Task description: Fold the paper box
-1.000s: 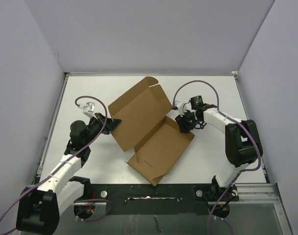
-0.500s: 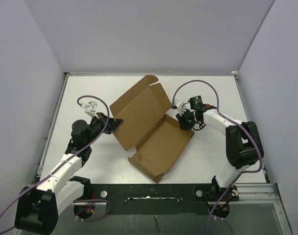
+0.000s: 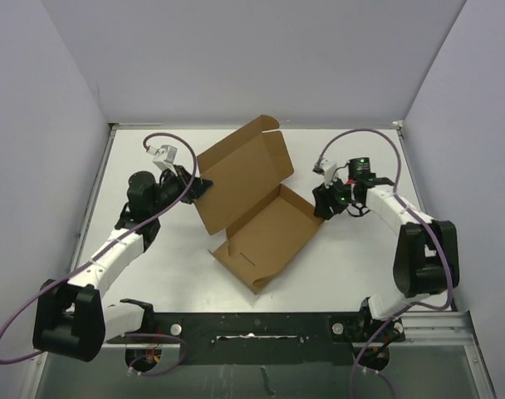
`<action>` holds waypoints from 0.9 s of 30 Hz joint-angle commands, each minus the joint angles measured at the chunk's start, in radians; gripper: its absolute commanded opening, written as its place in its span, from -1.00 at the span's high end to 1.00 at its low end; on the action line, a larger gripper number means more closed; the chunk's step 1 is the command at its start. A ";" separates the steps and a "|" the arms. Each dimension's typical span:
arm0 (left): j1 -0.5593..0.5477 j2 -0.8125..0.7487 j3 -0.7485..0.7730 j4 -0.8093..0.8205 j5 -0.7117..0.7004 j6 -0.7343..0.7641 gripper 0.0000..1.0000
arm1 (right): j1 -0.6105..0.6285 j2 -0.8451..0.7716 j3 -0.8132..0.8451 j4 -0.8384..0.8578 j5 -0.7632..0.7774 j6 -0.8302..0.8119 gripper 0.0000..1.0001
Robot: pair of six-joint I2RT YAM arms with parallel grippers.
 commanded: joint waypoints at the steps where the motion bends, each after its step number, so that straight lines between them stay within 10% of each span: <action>1: 0.001 0.094 0.142 -0.018 0.042 0.106 0.96 | -0.094 -0.167 0.008 -0.001 -0.200 -0.011 -0.12; 13: 0.024 0.133 0.356 -0.351 -0.215 0.141 -0.20 | -0.230 -0.380 -0.163 0.186 -0.576 0.034 -0.10; 27: 0.179 -0.387 0.073 -0.623 -0.198 -0.048 -0.26 | -0.287 -0.394 -0.171 0.190 -0.614 -0.062 -0.17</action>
